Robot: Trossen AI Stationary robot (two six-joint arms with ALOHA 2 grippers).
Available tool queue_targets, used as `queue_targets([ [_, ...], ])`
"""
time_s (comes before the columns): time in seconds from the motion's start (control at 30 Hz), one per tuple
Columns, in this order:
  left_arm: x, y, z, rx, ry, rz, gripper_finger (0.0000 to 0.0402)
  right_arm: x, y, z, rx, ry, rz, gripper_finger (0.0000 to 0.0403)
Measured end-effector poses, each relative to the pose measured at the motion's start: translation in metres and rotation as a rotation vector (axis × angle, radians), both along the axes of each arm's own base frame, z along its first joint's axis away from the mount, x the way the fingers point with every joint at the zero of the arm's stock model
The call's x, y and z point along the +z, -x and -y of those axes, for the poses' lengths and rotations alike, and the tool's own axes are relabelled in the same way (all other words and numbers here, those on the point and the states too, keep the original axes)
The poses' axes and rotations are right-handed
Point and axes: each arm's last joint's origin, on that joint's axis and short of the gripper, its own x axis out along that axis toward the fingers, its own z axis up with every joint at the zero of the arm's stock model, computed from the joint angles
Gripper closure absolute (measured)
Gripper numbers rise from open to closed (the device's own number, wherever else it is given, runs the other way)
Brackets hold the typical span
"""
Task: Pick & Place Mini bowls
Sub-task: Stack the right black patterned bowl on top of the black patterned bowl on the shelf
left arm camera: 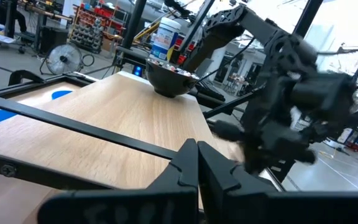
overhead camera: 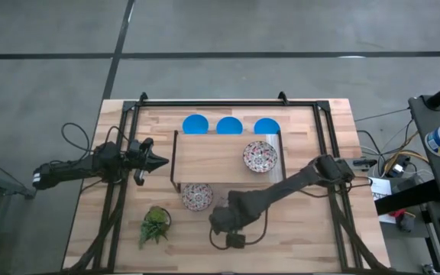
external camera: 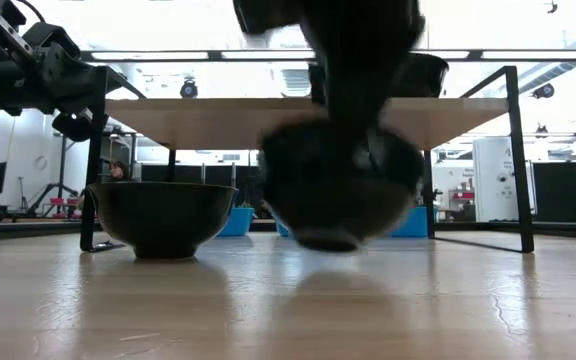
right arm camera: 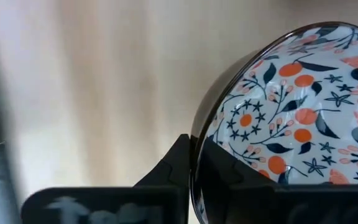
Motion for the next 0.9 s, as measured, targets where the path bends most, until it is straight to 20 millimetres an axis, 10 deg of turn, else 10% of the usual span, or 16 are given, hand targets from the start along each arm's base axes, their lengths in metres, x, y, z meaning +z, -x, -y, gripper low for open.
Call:
queue_targets([
  [0.4, 0.000, 0.000, 0.000, 0.000, 0.000, 0.000, 0.0402, 0.097, -0.001, -0.007, 0.111, -0.246, 0.100, 0.0391],
  [0.9, 0.000, 0.000, 0.000, 0.000, 0.000, -0.001, 0.0402, 0.179, 0.061, 0.041, -0.188, 0.093, 0.168, 0.0391],
])
